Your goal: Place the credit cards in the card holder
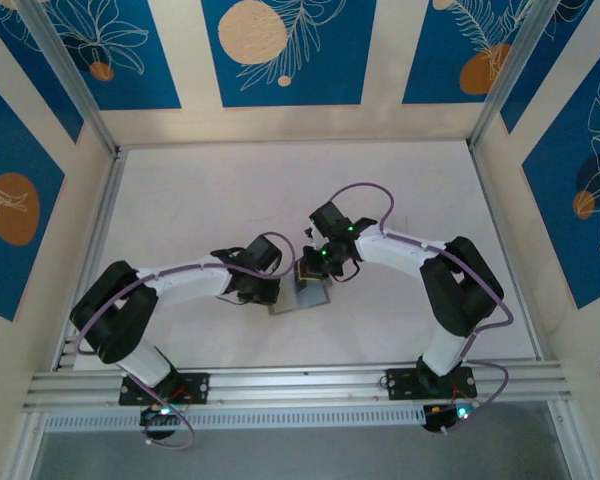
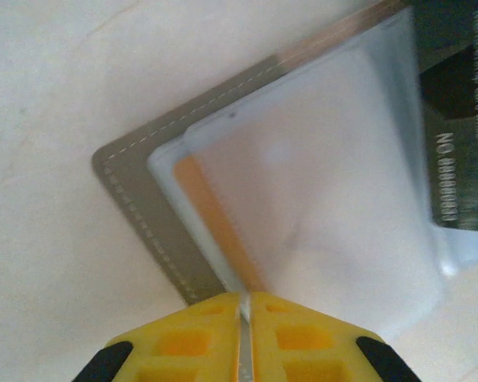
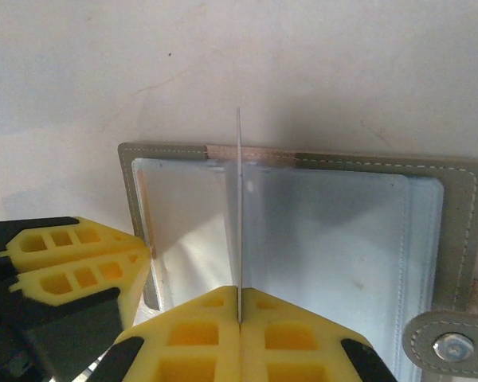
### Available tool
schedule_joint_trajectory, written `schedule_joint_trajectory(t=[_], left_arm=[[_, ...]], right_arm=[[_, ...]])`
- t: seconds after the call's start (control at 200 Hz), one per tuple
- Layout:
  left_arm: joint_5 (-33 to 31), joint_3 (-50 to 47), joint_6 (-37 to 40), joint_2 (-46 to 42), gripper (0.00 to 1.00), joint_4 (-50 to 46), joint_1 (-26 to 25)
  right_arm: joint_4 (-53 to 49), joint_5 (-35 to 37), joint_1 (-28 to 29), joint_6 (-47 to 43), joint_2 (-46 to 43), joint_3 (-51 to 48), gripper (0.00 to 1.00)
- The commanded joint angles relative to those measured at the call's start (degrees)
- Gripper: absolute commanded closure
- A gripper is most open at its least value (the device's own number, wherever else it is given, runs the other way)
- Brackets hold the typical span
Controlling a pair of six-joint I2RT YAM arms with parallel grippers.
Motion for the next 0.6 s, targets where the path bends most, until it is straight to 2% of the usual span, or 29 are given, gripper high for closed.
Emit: schedule_joint_trajectory(t=[0.0, 0.595], left_arm=[[-2.4, -0.8, 0.3, 2.0, 0.89, -2.9, 0.0], [-3.0, -2.1, 0.1, 5.0, 0.9, -2.0, 0.0]], right_arm=[[1.8, -2.6, -0.7, -1.1, 1.1, -1.2, 1.0], [10.1, -6.9, -2.3, -0.3, -2.0, -6.9, 1.0]])
